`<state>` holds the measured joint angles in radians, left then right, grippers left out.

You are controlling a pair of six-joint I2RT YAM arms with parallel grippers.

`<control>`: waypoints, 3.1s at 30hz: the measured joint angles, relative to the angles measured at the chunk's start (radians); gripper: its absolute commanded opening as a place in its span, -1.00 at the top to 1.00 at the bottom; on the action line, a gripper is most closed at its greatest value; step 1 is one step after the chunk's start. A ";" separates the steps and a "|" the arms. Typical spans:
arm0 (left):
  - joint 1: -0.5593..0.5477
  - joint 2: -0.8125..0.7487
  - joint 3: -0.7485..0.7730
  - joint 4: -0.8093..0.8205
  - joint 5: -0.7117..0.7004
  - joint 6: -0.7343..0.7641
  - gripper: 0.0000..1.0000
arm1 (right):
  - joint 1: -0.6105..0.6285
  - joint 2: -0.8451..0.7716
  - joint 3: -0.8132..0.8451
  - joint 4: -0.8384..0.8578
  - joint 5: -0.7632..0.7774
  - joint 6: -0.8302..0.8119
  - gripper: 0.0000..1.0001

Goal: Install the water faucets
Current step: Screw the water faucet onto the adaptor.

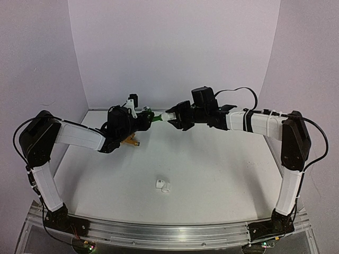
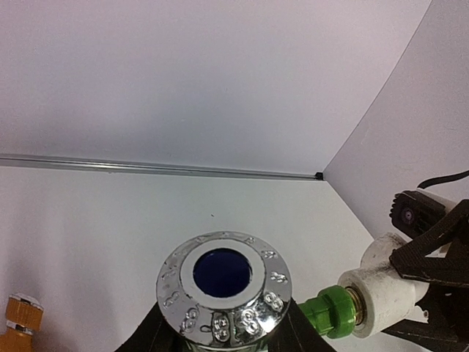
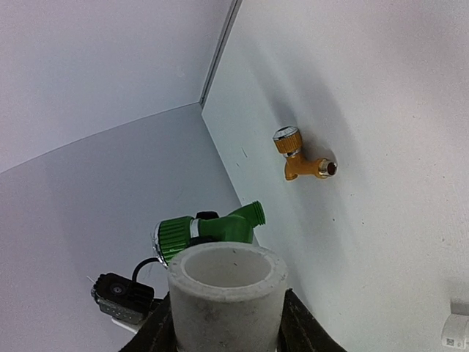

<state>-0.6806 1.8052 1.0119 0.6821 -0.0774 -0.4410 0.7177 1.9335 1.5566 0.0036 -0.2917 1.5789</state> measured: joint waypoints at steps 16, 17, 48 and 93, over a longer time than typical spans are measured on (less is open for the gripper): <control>0.007 0.012 0.006 -0.020 0.130 -0.144 1.00 | 0.000 -0.033 -0.008 -0.012 0.069 -0.110 -0.97; 0.017 0.016 0.008 -0.030 0.134 -0.159 1.00 | 0.000 -0.045 -0.013 -0.013 0.073 -0.118 -0.97; 0.123 0.034 0.087 -0.456 0.639 -0.311 1.00 | -0.090 -0.250 0.074 -0.621 -0.238 -2.567 -0.68; 0.123 0.034 0.157 -0.551 0.677 -0.236 1.00 | 0.012 0.079 0.257 -0.592 -0.249 -2.574 -0.20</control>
<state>-0.5571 1.8397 1.1693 0.1314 0.5998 -0.6773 0.7300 2.0121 1.8137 -0.5881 -0.5404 -0.9948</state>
